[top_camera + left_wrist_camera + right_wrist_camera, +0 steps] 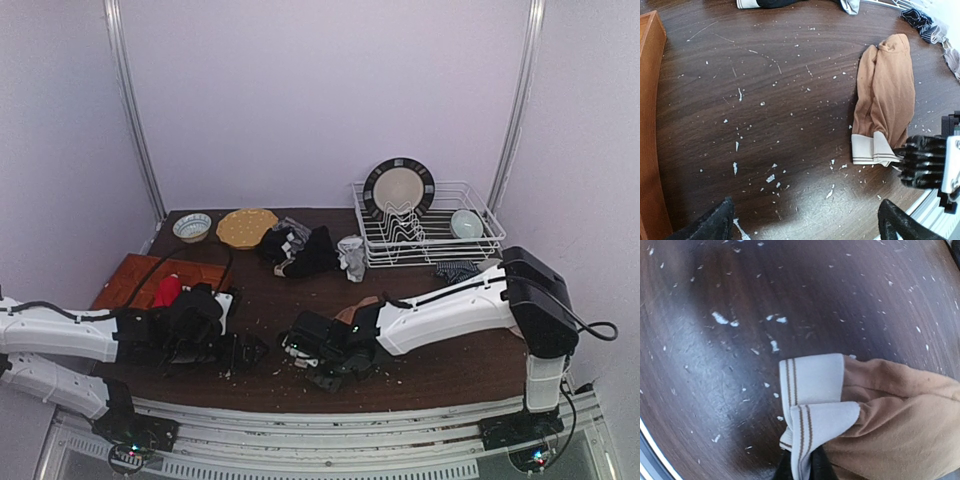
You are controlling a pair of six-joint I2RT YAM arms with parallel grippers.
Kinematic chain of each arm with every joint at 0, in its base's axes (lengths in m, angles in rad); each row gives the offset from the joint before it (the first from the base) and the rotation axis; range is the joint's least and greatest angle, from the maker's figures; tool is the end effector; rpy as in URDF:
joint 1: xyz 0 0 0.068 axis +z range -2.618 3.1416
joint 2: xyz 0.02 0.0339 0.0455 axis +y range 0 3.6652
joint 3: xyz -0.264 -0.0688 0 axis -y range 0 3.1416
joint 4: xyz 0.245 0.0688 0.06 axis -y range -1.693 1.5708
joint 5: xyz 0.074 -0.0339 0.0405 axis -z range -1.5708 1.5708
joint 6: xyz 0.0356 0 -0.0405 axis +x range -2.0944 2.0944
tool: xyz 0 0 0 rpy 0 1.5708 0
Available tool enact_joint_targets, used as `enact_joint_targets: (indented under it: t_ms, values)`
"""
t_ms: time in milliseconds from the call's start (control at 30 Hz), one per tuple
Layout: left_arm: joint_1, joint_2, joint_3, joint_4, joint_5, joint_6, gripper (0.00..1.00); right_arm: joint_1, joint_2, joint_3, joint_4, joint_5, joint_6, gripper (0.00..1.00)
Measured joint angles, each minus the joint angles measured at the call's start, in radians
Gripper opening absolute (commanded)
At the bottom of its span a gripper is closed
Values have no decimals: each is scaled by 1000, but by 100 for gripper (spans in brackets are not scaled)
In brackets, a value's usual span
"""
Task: Roll the underwear
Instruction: Pick up the underwear from the center of the board.
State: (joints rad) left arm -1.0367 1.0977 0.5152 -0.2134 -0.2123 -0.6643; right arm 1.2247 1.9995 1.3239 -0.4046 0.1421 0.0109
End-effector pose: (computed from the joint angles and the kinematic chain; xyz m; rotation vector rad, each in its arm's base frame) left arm 0.1151 -0.1799 0.1861 0.3443 2.3957 -0.5717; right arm 0.1438 0.3839 0.1509 -1.4736 2.2053 0.2307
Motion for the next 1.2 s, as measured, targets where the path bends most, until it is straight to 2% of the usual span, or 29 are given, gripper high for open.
enact_joint_targets:
  t_ms: [200,367,567,767,833,933,1000,1200]
  values:
    - [0,1,0,6,3,3,97,-23,-66,-88,65,-87,69,0]
    - [0,1,0,45,26,38,98,-79,-191,-218,97,-310,171,0]
    - [0,23,0,111,60,105,98,-179,-311,-369,214,-568,303,0]
    - [0,20,-94,383,113,149,97,-295,-364,-555,386,-760,404,0]
    - [0,32,-108,436,150,178,86,-326,-375,-598,438,-806,425,0]
    - [0,122,-61,502,254,237,76,-363,-377,-645,518,-865,458,0]
    - [0,218,-1,551,338,277,74,-385,-377,-674,568,-901,478,0]
    - [-1,484,118,701,563,391,83,-431,-377,-760,726,-973,556,0]
